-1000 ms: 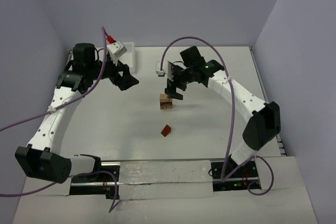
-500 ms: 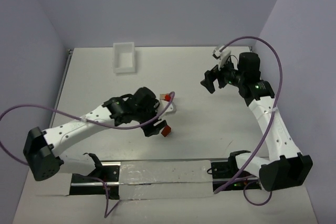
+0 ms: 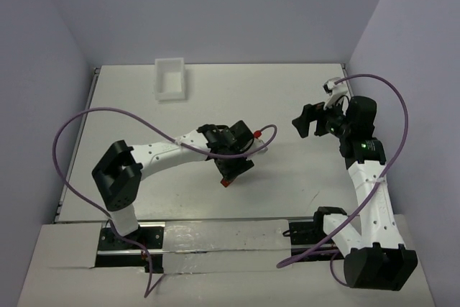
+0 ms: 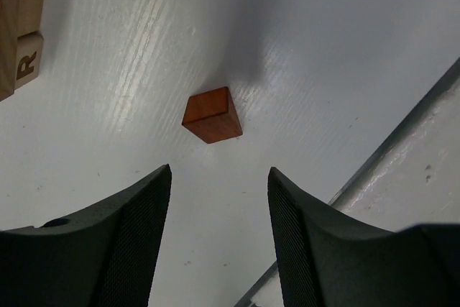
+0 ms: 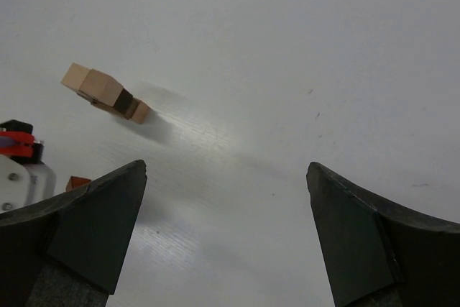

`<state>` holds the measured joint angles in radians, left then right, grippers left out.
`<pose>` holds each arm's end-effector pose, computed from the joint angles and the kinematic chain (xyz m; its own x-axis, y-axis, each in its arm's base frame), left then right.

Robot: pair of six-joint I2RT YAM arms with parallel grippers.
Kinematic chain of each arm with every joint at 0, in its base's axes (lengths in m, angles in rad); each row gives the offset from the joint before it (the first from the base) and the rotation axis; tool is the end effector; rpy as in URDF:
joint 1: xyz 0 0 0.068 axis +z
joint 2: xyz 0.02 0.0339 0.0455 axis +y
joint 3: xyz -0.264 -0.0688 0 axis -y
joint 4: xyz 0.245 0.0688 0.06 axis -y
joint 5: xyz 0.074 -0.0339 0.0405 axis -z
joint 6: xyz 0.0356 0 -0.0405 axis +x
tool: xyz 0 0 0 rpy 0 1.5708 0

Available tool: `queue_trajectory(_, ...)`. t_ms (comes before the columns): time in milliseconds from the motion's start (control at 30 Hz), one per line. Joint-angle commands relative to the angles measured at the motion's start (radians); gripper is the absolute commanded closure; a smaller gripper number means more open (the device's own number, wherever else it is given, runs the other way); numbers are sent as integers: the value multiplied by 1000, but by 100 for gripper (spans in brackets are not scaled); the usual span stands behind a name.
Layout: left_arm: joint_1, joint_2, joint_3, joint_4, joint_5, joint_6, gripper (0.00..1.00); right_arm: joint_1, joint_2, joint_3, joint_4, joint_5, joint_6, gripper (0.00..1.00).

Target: Build the wood block tower

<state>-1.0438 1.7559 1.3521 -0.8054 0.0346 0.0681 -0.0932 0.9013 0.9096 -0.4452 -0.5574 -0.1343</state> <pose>0.1781 -0.3085 0.2294 -0.4101 0.8400 -0.3551 0.9000 0.4359 -0.0082 0.1960 0.0006 0.3384 -0.3642 -0.0801 -0.9279 -0.4511 0.8868 0.1005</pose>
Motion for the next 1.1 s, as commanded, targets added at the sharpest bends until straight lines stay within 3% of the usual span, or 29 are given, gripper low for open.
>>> queue_trajectory(0,-10,90,95,-76,-17,-58,39,-28,-8,11,65,-23,65,0)
queue_trajectory(333,-12,192,183,-115,1,-60,43,-78,29,53,52,-102,73,0)
queue_trajectory(1067,-12,248,219,-97,-72,-95,49,-89,42,59,37,-165,67,0)
